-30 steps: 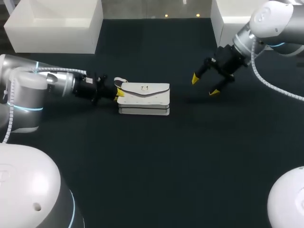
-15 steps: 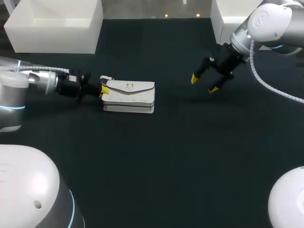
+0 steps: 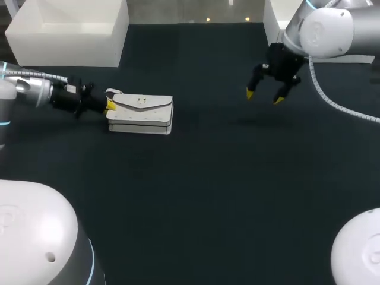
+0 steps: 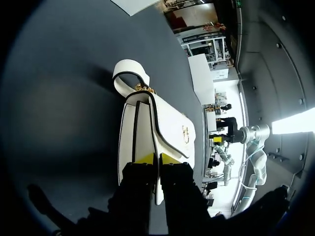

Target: Pick up the bag, open it, inspect its contents, close it, and place it on the opposite side

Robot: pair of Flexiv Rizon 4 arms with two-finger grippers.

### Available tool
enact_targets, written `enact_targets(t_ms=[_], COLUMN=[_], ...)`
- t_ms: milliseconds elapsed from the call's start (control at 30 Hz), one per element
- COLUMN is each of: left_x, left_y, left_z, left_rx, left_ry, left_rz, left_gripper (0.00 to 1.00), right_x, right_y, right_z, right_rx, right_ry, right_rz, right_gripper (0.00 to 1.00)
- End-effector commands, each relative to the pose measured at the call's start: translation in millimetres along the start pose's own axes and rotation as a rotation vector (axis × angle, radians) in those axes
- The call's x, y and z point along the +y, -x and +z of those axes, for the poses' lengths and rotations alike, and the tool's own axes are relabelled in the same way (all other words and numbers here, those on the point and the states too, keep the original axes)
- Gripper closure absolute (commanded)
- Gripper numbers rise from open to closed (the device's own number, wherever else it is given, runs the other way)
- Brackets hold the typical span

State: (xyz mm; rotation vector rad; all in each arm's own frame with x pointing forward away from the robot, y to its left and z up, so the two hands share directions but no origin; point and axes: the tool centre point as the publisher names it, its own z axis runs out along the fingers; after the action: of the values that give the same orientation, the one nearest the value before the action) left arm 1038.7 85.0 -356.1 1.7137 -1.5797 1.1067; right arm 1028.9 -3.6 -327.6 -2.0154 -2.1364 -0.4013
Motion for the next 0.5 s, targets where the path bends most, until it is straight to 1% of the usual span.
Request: enact_targets(t_ms=[33, 233, 367, 500], left_x=[-10, -23, -33, -39], left_y=[8.8, 22.1, 31.4, 38.0], left_z=[-15, -32, -46, -59], left_rx=[0.0, -0.011, -0.025, -0.035], left_ry=[0.006, -0.004, -0.011, -0.017], left_rz=[0.0, -0.002, 0.001, 0.001], left_gripper=[1.0, 1.0, 1.0, 1.0], right_x=[-4.9, 0.3, 3.4, 5.9], right_y=[0.0, 9.1, 22.3, 35.6], right_z=[-6, -11, -21, -29], right_rx=[-0.09, -0.159, -0.213, -0.241], right_ry=[0.041, 0.066, 0.089, 0.095], right_rz=[0.023, 0.044, 0.058, 0.059], right_gripper=[0.0, 0.0, 0.0, 0.0])
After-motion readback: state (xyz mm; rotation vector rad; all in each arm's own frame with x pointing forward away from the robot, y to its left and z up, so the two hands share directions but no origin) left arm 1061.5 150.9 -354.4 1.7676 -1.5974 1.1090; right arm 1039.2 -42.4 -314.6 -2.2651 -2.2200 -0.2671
